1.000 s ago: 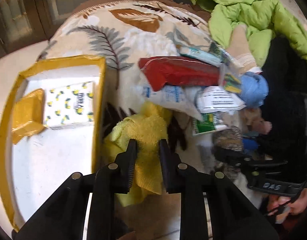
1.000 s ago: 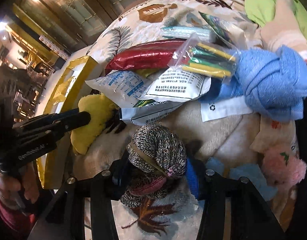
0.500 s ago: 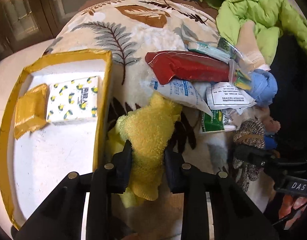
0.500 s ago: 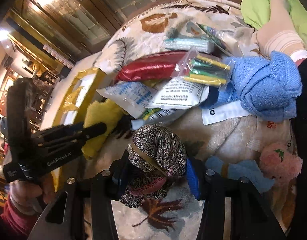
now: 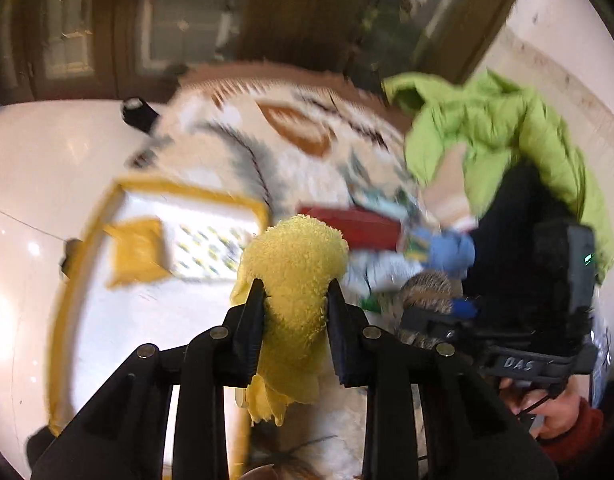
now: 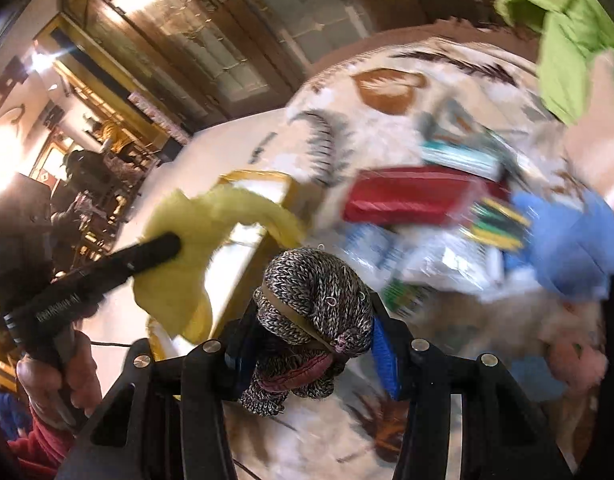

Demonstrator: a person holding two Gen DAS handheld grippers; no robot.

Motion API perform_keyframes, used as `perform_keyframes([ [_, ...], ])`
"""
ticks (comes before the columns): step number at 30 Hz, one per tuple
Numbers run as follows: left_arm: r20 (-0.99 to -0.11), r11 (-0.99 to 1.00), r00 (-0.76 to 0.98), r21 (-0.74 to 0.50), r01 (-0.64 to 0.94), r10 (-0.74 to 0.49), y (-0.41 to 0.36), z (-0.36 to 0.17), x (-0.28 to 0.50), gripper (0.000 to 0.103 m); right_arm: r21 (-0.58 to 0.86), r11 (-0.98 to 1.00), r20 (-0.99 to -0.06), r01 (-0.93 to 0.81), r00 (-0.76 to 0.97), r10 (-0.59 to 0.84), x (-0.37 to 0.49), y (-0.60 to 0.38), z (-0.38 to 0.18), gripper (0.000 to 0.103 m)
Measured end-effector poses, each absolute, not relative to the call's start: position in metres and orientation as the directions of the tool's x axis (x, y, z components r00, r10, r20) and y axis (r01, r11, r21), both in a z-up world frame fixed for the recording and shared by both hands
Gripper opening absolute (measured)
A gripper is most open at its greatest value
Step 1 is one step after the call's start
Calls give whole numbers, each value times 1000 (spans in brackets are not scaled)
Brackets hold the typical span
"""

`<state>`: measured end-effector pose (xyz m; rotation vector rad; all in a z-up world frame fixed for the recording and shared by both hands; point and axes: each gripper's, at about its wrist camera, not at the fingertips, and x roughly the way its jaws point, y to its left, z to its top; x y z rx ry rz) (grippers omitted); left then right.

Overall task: Organize soft objects
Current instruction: 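Lower the towel and knit hat into the tray and open both grippers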

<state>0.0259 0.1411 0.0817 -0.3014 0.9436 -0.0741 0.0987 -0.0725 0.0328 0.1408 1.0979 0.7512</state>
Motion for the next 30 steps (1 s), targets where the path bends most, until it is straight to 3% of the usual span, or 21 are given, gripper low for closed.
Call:
perform_keyframes([
  [8,-798,955,601,-213,-208,-48,209,72,31,25,460,679,-730,-572,193,656,118,22,48,50],
  [11,-836,947,549,-153,-281,28,223,39,35,26,446,685,-759,-576,162,631,126,59,30,50],
  [15,-877,934,481,-152,-323,24,230,-1,30,26,419,688,-805,-593,108,583,124,98,-3,50],
  [20,-894,924,444,-116,-365,63,229,-17,20,31,379,683,-825,-624,107,555,118,118,-27,54],
  [21,-895,920,442,-120,-372,62,232,-19,19,39,388,675,-817,-628,105,567,117,118,-25,55],
  [22,-896,918,439,-120,-378,64,234,-19,19,66,407,670,-809,-621,96,580,118,116,-24,58],
  [24,-891,916,446,-108,-387,84,236,-16,17,103,434,675,-806,-596,78,587,120,110,-23,59],
  [30,-846,919,511,-68,-387,153,232,13,11,103,499,671,-743,-549,129,657,124,59,6,59],
])
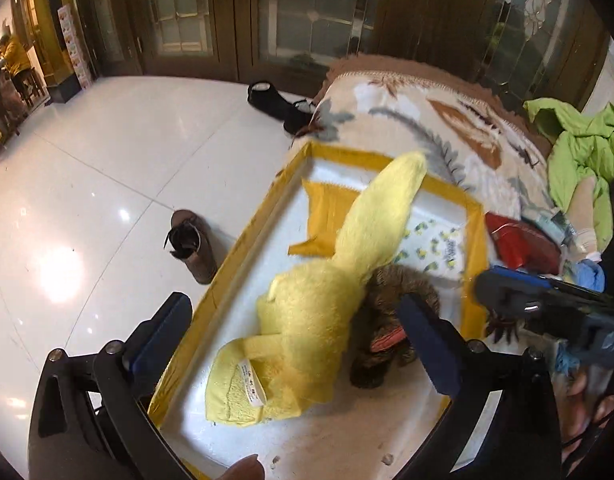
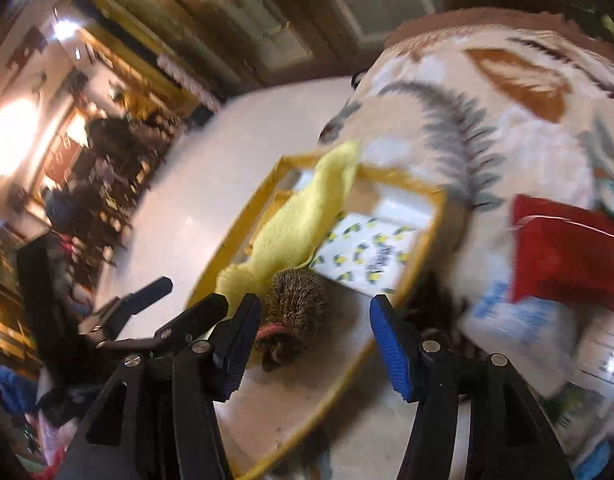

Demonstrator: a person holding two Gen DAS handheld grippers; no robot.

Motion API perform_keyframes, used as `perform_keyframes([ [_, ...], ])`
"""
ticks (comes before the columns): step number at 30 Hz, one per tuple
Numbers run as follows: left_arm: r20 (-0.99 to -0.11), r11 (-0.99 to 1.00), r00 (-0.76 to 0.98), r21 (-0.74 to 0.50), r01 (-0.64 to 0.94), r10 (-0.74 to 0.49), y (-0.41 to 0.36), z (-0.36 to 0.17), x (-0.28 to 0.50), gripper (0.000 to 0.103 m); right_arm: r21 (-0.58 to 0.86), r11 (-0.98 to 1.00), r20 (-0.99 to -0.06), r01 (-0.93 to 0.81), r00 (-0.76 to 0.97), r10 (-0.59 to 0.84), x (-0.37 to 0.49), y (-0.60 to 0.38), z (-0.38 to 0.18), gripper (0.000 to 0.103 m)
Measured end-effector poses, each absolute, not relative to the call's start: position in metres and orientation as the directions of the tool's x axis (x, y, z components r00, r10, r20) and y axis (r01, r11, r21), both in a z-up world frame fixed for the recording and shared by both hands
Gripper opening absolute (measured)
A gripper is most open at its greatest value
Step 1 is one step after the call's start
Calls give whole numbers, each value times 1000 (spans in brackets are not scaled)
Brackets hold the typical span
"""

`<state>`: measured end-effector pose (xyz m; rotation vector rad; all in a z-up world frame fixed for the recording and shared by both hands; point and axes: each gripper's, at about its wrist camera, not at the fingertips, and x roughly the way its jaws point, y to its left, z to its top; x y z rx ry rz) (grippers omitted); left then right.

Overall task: Organize soft objects
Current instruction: 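Lower the towel and knit hat into the tray and open both grippers, then grasp a white printed packet with the left gripper while the right gripper grasps a small green-white packet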

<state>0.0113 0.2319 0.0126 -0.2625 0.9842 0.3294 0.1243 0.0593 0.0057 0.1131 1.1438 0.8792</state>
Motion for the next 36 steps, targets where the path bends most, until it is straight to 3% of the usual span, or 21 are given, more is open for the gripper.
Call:
perform_keyframes([
  [8,-800,973,601,-130,-193,12,173,44,12,103,499,778,-708,-381,338,620,128,-95,35,61],
  [17,-831,986,540,-165,-12,-133,92,31,39,103,499,825,-750,-265,346,564,111,-175,6,61],
  [21,-853,984,504,-175,-32,-135,75,17,53,103,541,800,-749,-258,286,598,110,-164,-10,59],
  [27,-869,984,481,-169,-63,-119,62,8,75,103,705,699,-673,-123,194,713,132,-154,-36,56],
  [36,-903,965,408,-214,-151,-137,64,-18,110,103,715,698,-690,-19,140,710,146,-146,-66,41],
])
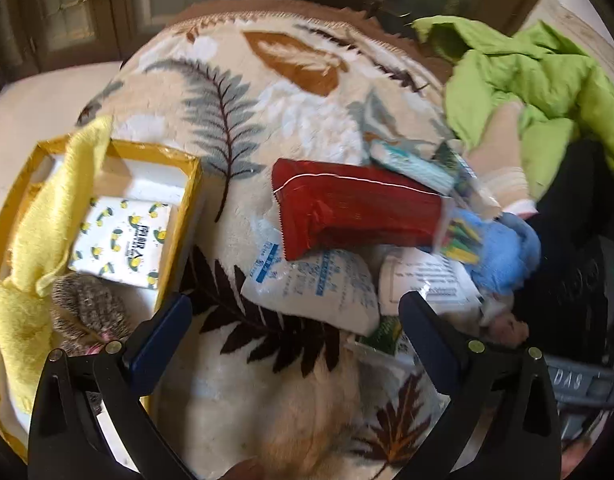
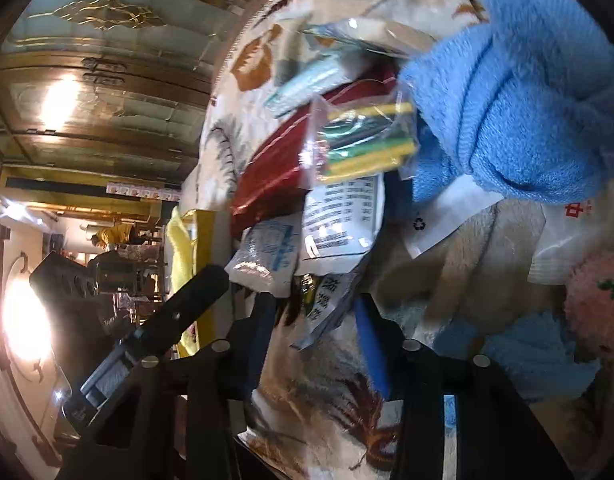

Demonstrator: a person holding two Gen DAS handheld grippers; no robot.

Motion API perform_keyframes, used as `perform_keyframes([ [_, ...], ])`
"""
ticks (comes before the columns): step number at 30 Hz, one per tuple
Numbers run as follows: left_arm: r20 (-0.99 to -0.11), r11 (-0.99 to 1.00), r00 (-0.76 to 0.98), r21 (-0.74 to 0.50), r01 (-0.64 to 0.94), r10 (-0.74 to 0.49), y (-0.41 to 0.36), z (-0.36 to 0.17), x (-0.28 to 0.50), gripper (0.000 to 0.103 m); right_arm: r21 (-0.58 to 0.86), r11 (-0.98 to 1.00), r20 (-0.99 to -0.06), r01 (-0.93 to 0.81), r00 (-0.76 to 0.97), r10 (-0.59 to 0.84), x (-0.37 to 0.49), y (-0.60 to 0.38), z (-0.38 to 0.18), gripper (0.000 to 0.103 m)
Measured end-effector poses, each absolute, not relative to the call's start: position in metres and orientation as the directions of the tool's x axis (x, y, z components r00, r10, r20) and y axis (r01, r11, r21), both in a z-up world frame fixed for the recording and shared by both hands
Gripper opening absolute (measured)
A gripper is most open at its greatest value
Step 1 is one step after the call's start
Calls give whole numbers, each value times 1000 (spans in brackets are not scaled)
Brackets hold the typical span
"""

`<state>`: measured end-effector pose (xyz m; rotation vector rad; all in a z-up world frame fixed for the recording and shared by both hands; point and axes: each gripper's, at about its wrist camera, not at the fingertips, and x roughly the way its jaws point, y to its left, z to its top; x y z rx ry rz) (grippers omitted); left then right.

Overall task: Organize soft objects
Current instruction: 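Grasp a white printed packet with the left gripper while the right gripper grasps a small green-white packet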

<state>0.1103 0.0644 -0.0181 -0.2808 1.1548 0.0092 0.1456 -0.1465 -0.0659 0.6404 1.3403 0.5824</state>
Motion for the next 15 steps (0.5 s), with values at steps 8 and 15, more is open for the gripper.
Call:
perform_keyframes([
  [8,-927,953,350,-220,-208,-138,59,-37,133,103,686,726,-718,-35,129,684,157,-135,-76,20],
  [15,-927,968,367,-161,-193,-81,44,-41,135,60,696,717,-707,-47,130,695,154,-142,-85,6],
])
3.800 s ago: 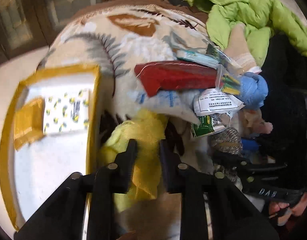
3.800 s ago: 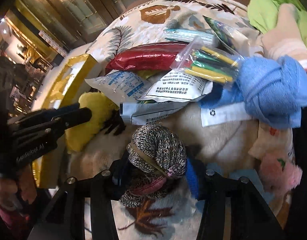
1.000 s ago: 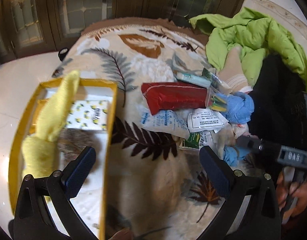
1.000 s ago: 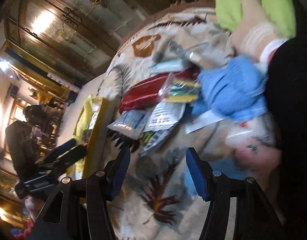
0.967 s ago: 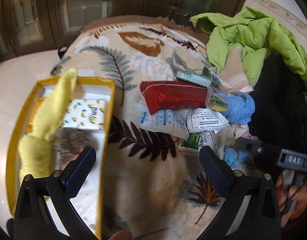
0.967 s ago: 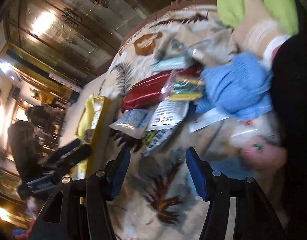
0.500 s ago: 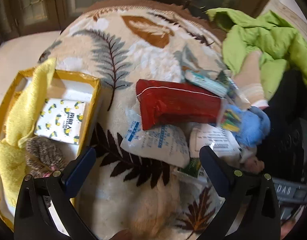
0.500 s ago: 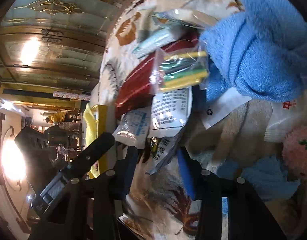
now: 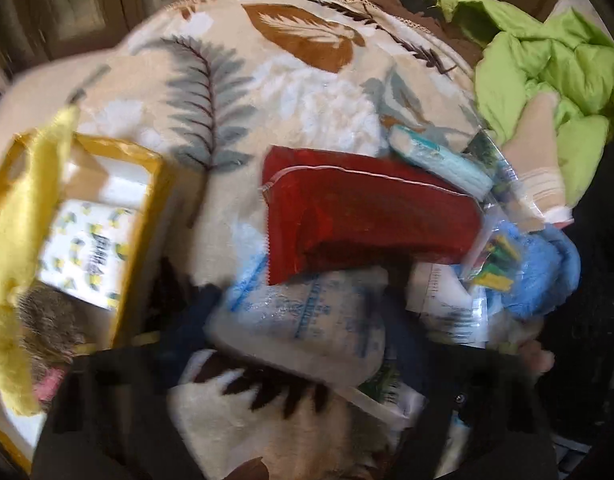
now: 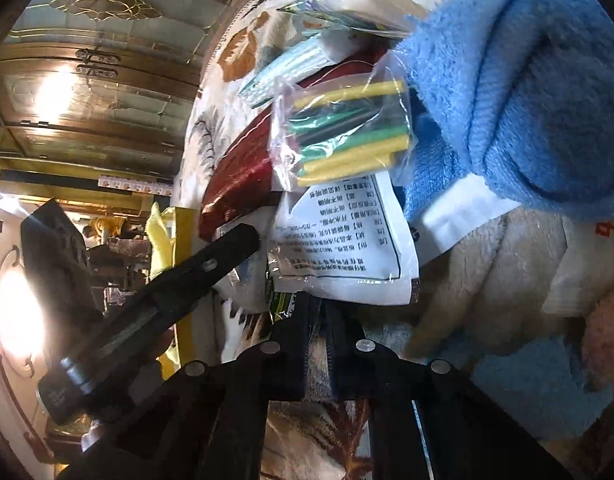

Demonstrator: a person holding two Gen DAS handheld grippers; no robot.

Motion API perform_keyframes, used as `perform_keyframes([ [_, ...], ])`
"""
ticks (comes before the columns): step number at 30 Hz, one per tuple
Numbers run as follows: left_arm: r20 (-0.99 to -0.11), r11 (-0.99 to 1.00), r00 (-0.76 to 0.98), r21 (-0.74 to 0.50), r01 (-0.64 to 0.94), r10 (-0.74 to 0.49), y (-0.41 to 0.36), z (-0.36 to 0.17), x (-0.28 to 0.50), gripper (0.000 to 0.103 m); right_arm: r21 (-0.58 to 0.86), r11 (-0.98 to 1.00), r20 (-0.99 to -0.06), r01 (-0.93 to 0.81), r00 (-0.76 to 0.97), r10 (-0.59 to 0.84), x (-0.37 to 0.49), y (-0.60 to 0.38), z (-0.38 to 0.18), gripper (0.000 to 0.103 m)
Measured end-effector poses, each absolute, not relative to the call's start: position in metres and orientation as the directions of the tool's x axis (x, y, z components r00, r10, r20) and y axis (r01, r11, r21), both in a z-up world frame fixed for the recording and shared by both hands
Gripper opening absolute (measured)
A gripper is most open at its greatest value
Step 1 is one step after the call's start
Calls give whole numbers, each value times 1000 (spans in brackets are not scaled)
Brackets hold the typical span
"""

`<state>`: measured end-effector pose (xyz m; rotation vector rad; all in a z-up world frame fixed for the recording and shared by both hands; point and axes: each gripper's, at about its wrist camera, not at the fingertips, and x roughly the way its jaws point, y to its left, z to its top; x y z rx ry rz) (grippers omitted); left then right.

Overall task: Organize soft objects
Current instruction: 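Grasp a white printed packet with the left gripper while the right gripper grasps a small green-white packet, then drop both packets into the tray by opening both grippers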

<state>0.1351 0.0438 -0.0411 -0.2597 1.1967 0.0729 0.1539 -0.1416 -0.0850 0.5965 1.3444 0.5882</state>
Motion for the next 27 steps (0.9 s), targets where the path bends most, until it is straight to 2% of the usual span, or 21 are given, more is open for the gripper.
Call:
perform_keyframes([
  [1,-925,963,365,-185,-197,-103,46,-42,134,47,700,712,-702,-51,130,700,152,-143,-84,6],
  [2,-921,952,361,-231,-201,-148,51,-41,133,38,704,708,-698,-52,130,704,150,-145,-84,5],
  [4,-914,952,379,-230,-200,-141,54,-33,128,32,717,696,-686,-53,129,716,146,-150,-81,4],
  [7,-912,954,384,-233,-191,-145,54,-27,119,29,736,674,-664,-63,131,736,139,-154,-73,4],
  [18,-886,947,420,-282,-151,-197,62,8,77,29,828,560,-554,-33,107,826,112,-171,-54,3],
  [23,-868,948,462,-279,-152,-181,81,32,60,29,849,523,-517,-70,94,851,108,-157,-34,3],
  [27,-861,949,493,-248,-195,-124,113,43,43,29,862,496,-492,-105,64,868,112,-133,-19,3],
])
